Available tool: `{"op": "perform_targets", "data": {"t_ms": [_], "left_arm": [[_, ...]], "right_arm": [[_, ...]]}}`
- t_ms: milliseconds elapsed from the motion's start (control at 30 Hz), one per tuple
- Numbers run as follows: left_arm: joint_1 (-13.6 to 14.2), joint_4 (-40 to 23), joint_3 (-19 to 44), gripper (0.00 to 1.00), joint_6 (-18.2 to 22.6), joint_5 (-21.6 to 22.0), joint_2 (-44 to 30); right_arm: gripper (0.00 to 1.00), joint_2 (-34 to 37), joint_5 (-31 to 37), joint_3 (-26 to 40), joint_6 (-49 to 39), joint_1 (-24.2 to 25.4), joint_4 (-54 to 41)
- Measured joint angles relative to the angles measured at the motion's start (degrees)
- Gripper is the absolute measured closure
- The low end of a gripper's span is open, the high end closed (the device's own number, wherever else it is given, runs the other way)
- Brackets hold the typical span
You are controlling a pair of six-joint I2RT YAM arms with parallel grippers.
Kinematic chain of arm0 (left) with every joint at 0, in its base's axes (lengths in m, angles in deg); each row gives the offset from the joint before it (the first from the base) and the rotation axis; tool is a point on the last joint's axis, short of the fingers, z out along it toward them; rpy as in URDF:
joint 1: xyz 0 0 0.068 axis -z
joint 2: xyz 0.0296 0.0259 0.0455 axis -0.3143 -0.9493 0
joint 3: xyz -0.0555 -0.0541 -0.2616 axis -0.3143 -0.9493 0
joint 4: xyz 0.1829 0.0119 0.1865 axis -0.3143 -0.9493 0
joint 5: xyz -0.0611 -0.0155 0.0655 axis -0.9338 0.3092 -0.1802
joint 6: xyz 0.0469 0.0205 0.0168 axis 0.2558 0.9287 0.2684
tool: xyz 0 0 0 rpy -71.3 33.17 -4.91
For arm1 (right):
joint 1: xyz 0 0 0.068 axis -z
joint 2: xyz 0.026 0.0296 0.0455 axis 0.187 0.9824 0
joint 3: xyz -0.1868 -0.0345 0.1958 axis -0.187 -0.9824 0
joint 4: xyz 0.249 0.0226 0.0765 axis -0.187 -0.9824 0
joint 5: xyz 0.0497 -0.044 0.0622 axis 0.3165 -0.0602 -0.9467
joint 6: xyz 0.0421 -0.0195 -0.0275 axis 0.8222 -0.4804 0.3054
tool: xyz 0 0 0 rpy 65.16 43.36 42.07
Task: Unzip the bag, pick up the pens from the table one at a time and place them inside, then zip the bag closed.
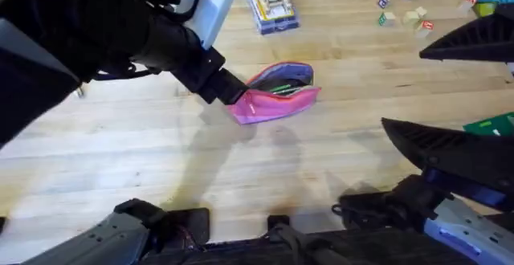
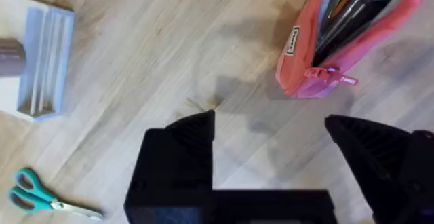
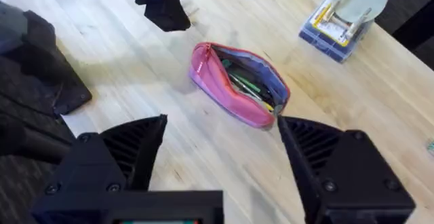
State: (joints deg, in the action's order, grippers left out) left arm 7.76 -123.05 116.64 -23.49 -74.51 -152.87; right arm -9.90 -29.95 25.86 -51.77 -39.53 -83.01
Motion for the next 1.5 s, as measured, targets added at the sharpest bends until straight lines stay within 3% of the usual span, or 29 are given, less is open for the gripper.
{"op": "perform_targets", "data": {"t_ms": [133, 467, 833, 867, 1033, 1300, 1333, 1500], "left_arm": [[-2.02, 0.00, 0.00, 0.007, 3.84, -2.35, 0.01], [-14.10, -0.53, 0.00, 0.007, 15.78, -16.89, 0.02], [-21.67, -4.17, 0.00, 0.007, 28.55, -23.08, 0.02], [-23.84, -4.20, 0.00, 0.007, 31.07, -24.70, 0.02], [-27.49, -4.09, -0.84, 0.007, 35.47, -27.61, 0.02], [-29.77, -4.08, -7.32, 0.008, 44.22, -32.10, 0.02], [-29.77, -2.37, -9.95, 0.007, 46.79, -33.05, 0.02], [-29.77, 4.11, -14.59, 0.007, 48.66, -35.02, 0.02]], "right_arm": [[0.004, 0.00, 0.00, 0.00, 0.00, 0.00, 0.20], [0.004, 1.60, 0.00, 0.00, 0.33, 0.00, 0.46], [0.004, 6.48, -0.89, 0.15, 2.15, 0.00, 3.37], [0.004, 9.07, -0.82, 0.26, 3.23, 0.00, 3.41], [0.004, 13.77, -0.81, 0.26, 6.73, 0.00, 3.41], [0.004, 17.73, -0.83, 0.26, 12.75, 0.00, 3.41], [0.004, 18.89, -0.83, 0.26, 15.50, 0.00, 3.41], [0.004, 20.85, -0.85, 0.26, 22.68, 0.00, 3.43]]}}
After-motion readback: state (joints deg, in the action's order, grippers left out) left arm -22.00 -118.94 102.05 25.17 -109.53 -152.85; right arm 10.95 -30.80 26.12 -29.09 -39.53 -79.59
